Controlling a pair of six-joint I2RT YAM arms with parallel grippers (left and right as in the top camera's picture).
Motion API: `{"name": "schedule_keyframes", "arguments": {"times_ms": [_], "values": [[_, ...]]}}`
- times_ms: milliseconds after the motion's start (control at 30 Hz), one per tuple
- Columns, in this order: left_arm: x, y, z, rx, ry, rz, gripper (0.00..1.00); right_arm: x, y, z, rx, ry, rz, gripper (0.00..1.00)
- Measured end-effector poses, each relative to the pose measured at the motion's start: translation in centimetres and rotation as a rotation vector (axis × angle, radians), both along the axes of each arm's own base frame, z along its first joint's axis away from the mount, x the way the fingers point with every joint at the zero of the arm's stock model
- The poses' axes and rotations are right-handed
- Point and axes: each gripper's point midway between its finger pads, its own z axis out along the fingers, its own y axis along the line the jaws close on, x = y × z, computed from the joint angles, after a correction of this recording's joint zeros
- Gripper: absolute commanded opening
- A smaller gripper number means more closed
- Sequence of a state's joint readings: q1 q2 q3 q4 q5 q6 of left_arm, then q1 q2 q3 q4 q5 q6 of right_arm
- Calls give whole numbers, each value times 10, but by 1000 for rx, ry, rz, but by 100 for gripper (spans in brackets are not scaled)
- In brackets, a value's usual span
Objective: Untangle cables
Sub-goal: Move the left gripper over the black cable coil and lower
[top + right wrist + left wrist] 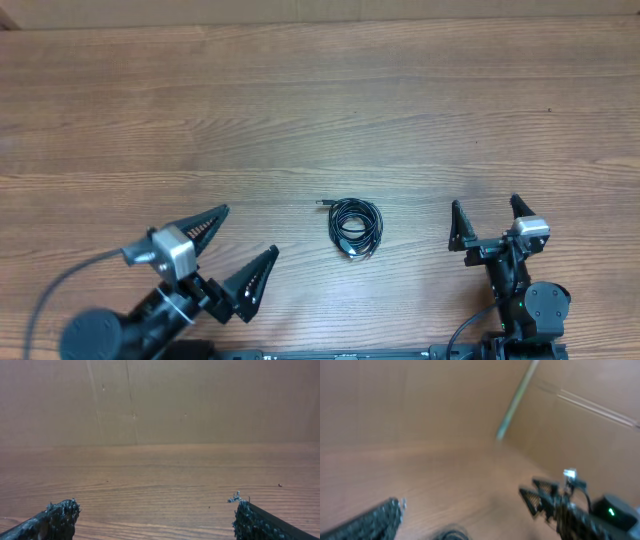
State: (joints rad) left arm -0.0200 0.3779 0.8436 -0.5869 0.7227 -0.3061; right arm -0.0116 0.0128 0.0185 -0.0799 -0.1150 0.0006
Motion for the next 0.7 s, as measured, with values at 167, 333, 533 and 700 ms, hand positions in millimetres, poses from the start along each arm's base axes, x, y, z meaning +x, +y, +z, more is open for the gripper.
{"name": "schedule_keyframes", "arguments": {"times_ms": [167,333,533,700], "values": [[5,1,-2,85,321,-14,100,0,0,0,0,0,0,100],[24,-13,-15,53,533,-133,100,0,0,0,0,-1,0,100],[33,-26,-55,58,799,-184,100,0,0,0,0,0,0,100],[23,-47,-94,239,949,-135,100,0,0,0,0,0,0,100]]}}
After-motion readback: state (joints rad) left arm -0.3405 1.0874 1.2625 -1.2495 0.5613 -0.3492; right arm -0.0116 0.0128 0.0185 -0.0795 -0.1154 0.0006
